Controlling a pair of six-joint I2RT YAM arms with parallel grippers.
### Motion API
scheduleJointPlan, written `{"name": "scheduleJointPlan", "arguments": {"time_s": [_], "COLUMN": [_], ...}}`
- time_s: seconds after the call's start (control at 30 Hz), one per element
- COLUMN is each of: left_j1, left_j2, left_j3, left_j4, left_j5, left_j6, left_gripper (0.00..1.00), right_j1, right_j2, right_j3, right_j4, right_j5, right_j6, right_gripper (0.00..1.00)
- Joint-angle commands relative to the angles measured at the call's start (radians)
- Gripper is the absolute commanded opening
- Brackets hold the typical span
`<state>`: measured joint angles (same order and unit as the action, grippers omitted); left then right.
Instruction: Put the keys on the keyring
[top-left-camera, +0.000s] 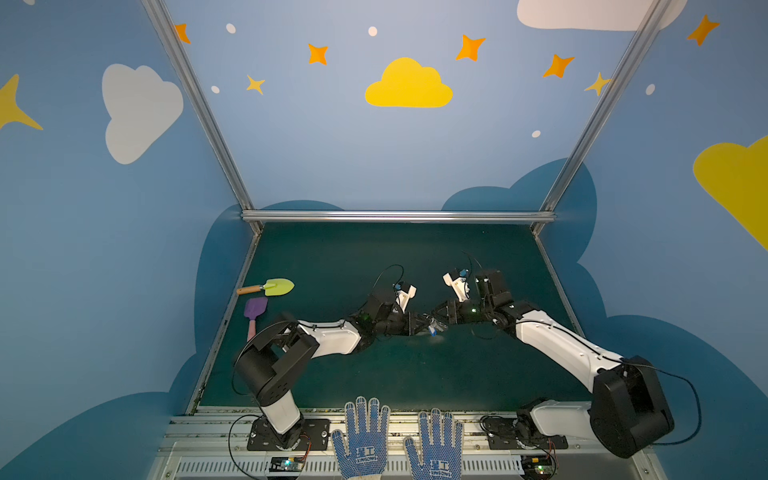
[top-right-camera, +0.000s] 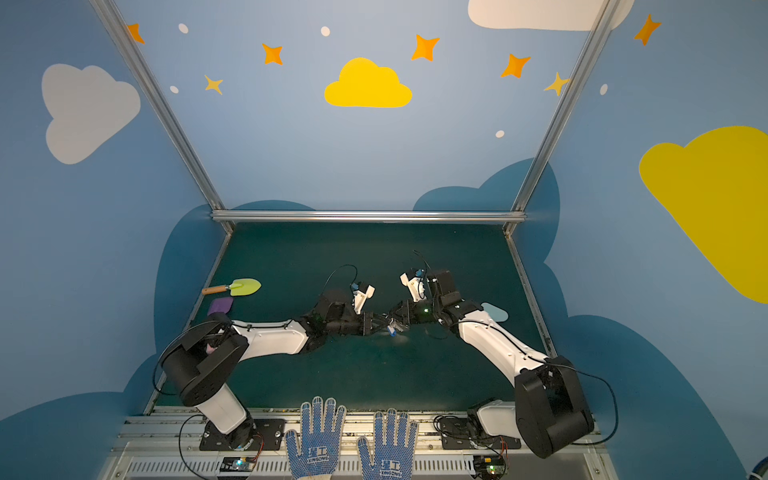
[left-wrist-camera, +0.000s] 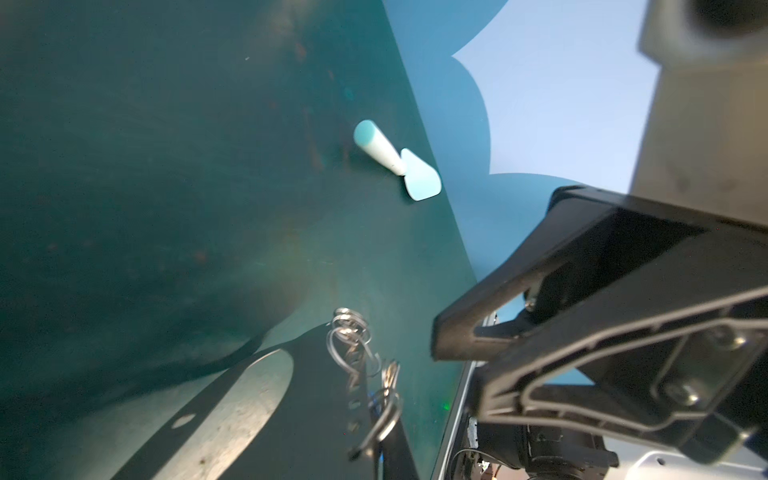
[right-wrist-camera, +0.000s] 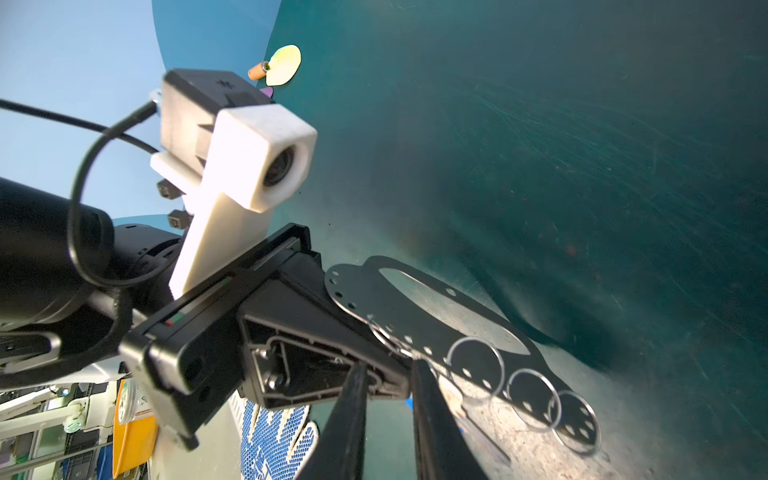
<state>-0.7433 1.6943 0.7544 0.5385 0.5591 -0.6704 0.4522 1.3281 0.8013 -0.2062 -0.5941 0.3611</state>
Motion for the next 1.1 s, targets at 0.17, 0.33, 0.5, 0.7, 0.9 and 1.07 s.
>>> {"name": "scheduleJointPlan", "arguments": {"time_s": [0.17, 0.33, 0.5, 0.7, 0.9, 1.07], "left_j1": [0.034, 0.035, 0.034, 0.035, 0.034, 0.035], "left_j2": [0.039, 0.031, 0.023, 0.021, 0.02, 0.018], "left_j3": [-0.023, -0.028, -0.025, -0.026, -0.024, -0.026], "left_j4": [-0.062, -0.044, -0.044, -0.042, -0.035, -0.032], "left_j5": [0.029, 0.031, 0.031, 0.04, 0.043, 0.042], "left_j6": [0.044, 0.04, 0.042, 0.037, 0.034, 0.035], "left_gripper": [0.04, 0.04, 0.04, 0.04, 0.04, 0.04], "right_j1": [0.026, 0.041, 0.051, 0.058, 0.083, 0.089], "right_j2": [0.054, 0.046, 0.059, 0.066, 0.061, 0.067], "right_j3": [0.008, 0.007, 0.017, 0.009, 0.002, -0.023], "right_j4": [0.03, 0.062, 0.083, 0.133, 0.149, 0.206], "right_j5": [0.005, -0.006, -0.013, 0.02, 0.091, 0.088], "right_j6": [0.022, 0.016, 0.014, 0.004, -0.072, -0.092], "right_gripper": [0.22, 0.28, 0.26, 0.31, 0.32, 0.31]}}
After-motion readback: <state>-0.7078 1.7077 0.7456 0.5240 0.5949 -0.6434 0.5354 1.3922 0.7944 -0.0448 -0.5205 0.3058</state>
